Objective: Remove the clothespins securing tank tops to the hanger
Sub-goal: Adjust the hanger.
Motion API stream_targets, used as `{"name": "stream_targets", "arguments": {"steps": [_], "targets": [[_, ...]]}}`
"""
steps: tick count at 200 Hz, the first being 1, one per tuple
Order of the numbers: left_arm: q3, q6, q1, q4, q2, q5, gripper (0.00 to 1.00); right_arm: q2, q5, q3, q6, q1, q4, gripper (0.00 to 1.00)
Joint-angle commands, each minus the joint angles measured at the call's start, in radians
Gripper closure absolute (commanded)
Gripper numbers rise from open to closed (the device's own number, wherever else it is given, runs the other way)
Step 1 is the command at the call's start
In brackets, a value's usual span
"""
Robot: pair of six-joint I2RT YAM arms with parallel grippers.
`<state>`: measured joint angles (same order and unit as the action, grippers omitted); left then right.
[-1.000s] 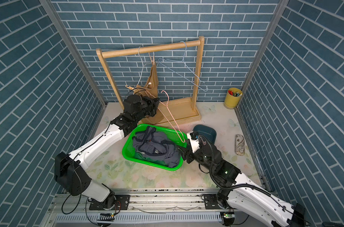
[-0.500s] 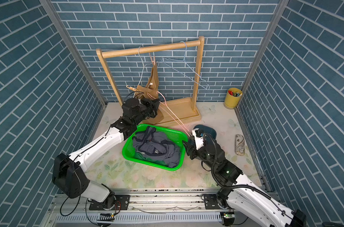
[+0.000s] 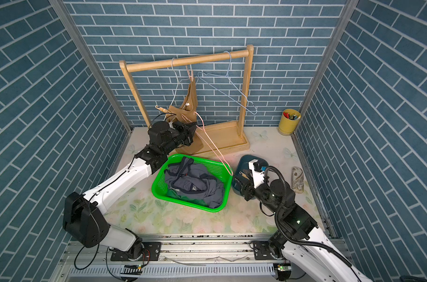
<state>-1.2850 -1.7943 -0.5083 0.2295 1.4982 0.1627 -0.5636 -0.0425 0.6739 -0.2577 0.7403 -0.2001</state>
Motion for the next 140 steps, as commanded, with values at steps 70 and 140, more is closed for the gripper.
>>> {"name": "stream_targets", "arguments": {"steps": [70,140], "targets": [[0.001,-0.01,-0.003,0.043,-0.032,0.047,1.0,-0.243,-0.064,0.009,0.0,-0.012,0.201,0.79],[0.005,0.023,-0.004,0.04,-0.031,0.066,0.84,-0.145,-0.018,0.002,-0.034,-0.013,0.114,1.0]]}}
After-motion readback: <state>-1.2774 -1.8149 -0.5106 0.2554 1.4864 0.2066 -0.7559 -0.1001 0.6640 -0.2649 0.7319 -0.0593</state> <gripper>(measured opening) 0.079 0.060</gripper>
